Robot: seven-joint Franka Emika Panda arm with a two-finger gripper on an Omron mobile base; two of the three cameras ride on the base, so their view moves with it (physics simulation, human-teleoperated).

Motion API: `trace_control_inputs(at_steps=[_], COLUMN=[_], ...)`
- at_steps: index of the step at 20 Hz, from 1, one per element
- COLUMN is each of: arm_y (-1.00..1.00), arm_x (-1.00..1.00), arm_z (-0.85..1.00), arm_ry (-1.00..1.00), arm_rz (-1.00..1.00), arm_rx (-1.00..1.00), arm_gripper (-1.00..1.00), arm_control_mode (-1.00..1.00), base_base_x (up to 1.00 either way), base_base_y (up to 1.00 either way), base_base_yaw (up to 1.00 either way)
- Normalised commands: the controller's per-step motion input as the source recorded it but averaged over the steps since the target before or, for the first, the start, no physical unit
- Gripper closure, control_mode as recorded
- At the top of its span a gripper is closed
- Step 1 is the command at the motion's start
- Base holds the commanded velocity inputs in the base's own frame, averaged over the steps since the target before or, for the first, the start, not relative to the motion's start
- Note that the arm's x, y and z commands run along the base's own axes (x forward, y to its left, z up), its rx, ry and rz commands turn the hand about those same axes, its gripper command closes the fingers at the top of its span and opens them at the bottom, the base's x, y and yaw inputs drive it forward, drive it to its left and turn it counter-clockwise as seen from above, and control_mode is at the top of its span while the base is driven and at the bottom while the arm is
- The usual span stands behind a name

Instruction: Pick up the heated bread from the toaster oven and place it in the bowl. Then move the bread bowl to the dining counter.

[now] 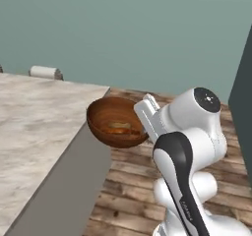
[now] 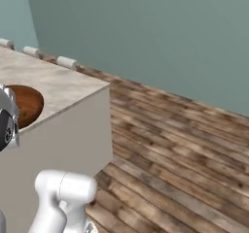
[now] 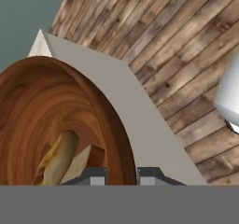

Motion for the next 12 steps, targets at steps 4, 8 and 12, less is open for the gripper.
trace_control_inputs(at_steps=[4, 8, 12], arm_y=[0.00, 0.00, 0.00], arm_x=[0.00, 0.00, 0.00], arm_z=[0.00, 0.00, 0.00], arm_ry=[0.00, 0.00, 0.00], arm_rz=[0.00, 0.00, 0.00], arm_rx=[0.00, 0.00, 0.00], arm_gripper=[1.00, 1.00, 1.00], arm_control_mode=[1.00, 1.00, 1.00], base_base_x=[1.00, 1.00, 1.00], base_base_y=[0.00, -0.16, -0.32], base_base_yaw=[0.36, 0.57, 0.73])
